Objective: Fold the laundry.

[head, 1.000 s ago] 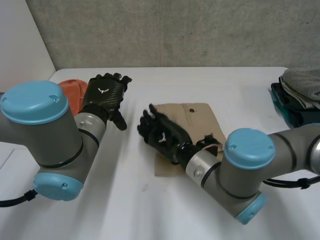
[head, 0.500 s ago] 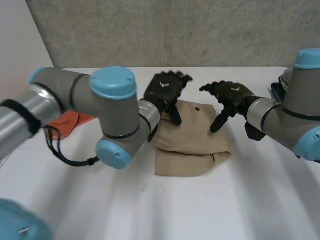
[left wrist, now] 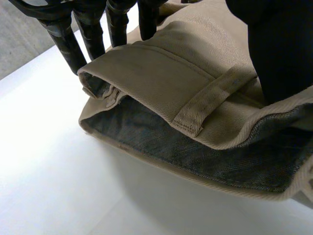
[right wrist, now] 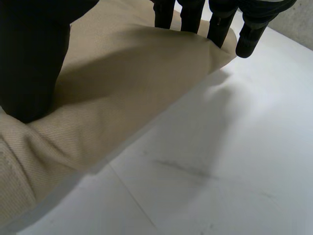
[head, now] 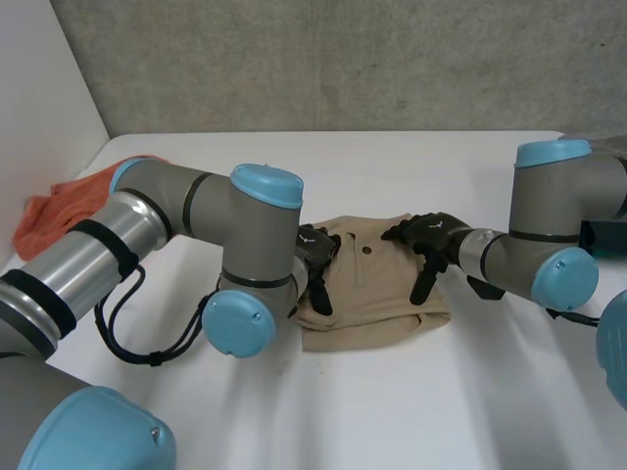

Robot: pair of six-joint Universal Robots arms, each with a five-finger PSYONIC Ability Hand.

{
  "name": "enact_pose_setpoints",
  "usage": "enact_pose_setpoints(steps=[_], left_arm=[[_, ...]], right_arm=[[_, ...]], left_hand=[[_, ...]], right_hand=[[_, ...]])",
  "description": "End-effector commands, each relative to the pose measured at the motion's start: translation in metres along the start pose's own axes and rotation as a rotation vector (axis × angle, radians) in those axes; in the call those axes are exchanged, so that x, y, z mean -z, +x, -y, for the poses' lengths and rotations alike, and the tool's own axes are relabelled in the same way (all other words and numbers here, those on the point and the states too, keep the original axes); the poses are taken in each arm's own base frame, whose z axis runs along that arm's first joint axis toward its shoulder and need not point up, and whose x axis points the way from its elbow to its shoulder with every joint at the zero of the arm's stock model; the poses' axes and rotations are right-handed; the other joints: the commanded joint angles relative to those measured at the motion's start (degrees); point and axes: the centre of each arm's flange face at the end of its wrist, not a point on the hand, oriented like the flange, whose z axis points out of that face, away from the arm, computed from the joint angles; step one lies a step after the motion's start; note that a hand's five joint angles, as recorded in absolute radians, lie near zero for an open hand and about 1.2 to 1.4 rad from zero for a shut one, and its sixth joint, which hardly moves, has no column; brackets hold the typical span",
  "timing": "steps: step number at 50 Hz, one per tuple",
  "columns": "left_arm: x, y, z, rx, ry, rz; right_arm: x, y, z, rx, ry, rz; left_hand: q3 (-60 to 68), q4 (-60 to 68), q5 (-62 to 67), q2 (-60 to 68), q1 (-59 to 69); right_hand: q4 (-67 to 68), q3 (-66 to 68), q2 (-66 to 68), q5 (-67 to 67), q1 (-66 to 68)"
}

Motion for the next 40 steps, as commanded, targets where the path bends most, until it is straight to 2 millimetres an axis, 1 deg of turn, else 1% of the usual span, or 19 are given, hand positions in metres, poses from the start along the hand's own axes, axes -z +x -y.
enact_pose_setpoints(steps=[1,3,4,5,9,10,11,13,14,15,18,19,21,23,24,28,32,33,40], left_arm=[[0.011,0.000,0.018,-0.002,0.046,-0.002],[0.020,-0.005,0.033,0.009,0.088,0.007],[0.024,-0.008,0.040,0.016,0.110,0.013],[0.035,-0.016,0.057,0.031,0.159,0.028],[0.059,-0.025,0.089,0.071,0.263,0.039],[0.062,-0.026,0.093,0.079,0.275,0.033],[0.068,-0.027,0.097,0.088,0.293,0.023],[0.077,-0.027,0.105,0.096,0.322,-0.013],[0.083,-0.028,0.109,0.095,0.338,-0.040],[0.086,-0.029,0.111,0.093,0.346,-0.055],[0.100,-0.027,0.116,0.075,0.373,-0.178],[0.103,-0.026,0.116,0.073,0.377,-0.213],[0.109,-0.027,0.113,0.065,0.376,-0.317],[0.114,-0.027,0.111,0.063,0.377,-0.387],[0.119,-0.026,0.109,0.063,0.378,-0.449],[0.126,-0.024,0.103,0.068,0.369,-0.537],[0.126,-0.023,0.099,0.079,0.354,-0.540],[0.125,-0.023,0.099,0.080,0.352,-0.540],[0.123,-0.023,0.096,0.083,0.344,-0.536]], right_arm=[[0.015,0.007,0.016,0.007,0.039,-0.055],[0.022,0.011,0.026,0.021,0.079,-0.081],[0.030,0.015,0.037,0.037,0.126,-0.110],[0.035,0.016,0.042,0.046,0.150,-0.126],[0.056,0.019,0.056,0.081,0.253,-0.213],[0.061,0.019,0.059,0.088,0.275,-0.228],[0.073,0.015,0.062,0.107,0.319,-0.250],[0.085,0.009,0.060,0.127,0.352,-0.263],[0.090,0.006,0.058,0.133,0.364,-0.267],[0.098,-0.004,0.052,0.141,0.385,-0.265],[0.107,-0.018,0.038,0.150,0.407,-0.248],[0.112,-0.028,0.026,0.156,0.414,-0.225],[0.114,-0.039,0.011,0.157,0.408,-0.196],[0.116,-0.055,-0.012,0.157,0.396,-0.145],[0.116,-0.060,-0.017,0.160,0.396,-0.130],[0.115,-0.085,-0.035,0.182,0.412,-0.058],[0.103,-0.095,-0.047,0.198,0.417,-0.036],[0.096,-0.096,-0.054,0.213,0.403,-0.033],[0.079,-0.097,-0.062,0.322,0.400,-0.053]], left_hand=[[-1.53,-1.43,-2.72,-0.89,0.64],[-1.57,-1.48,-2.76,-0.93,0.59],[-1.57,-1.48,-2.76,-0.93,0.59],[-1.57,-1.48,-2.76,-0.93,0.59],[-1.57,-1.48,-2.76,-0.93,0.59],[-1.57,-1.48,-2.76,-0.93,0.59],[-1.57,-1.48,-2.76,-0.93,0.59],[-1.57,-1.48,-2.76,-0.93,0.59],[-1.57,-1.48,-2.76,-0.93,0.59],[-1.57,-1.48,-2.76,-0.93,0.59],[-1.53,-1.43,-2.72,-0.89,0.64],[-1.53,-1.43,-2.72,-0.89,0.64],[-1.19,-1.09,-2.38,-0.55,0.98],[-1.19,-1.09,-2.38,-0.55,0.98],[-1.19,-1.09,-2.38,-0.55,0.98],[-1.02,-0.93,-2.21,-0.38,1.14],[-1.02,-0.93,-2.21,-0.38,1.14],[-1.02,-0.93,-2.21,-0.38,1.14],[-1.19,-1.09,-2.38,-0.55,0.98]], right_hand=[[-2.20,-2.14,-1.17,-2.56,-1.22],[-2.20,-2.14,-1.17,-2.56,-1.22],[-2.20,-2.14,-1.17,-2.56,-1.22],[-2.20,-2.14,-1.17,-2.56,-1.22],[-2.20,-2.14,-1.17,-2.56,-1.22],[-2.20,-2.14,-1.17,-2.56,-1.22],[-2.20,-2.14,-1.17,-2.56,-1.22],[-2.20,-2.14,-1.17,-2.56,-1.22],[-2.20,-2.14,-1.17,-2.56,-1.22],[-2.20,-2.14,-1.17,-2.56,-1.22],[-2.20,-2.14,-1.17,-2.56,-1.22],[-2.20,-2.14,-1.17,-2.56,-1.22],[-2.20,-2.14,-1.17,-2.56,-1.22],[-2.20,-2.14,-1.17,-2.56,-1.22],[-2.20,-2.14,-1.17,-2.56,-1.22],[-2.20,-2.14,-1.17,-2.56,-1.22],[-2.20,-2.14,-1.17,-2.56,-1.22],[-2.20,-2.14,-1.17,-2.56,-1.22],[-2.20,-2.14,-1.17,-2.56,-1.22]])
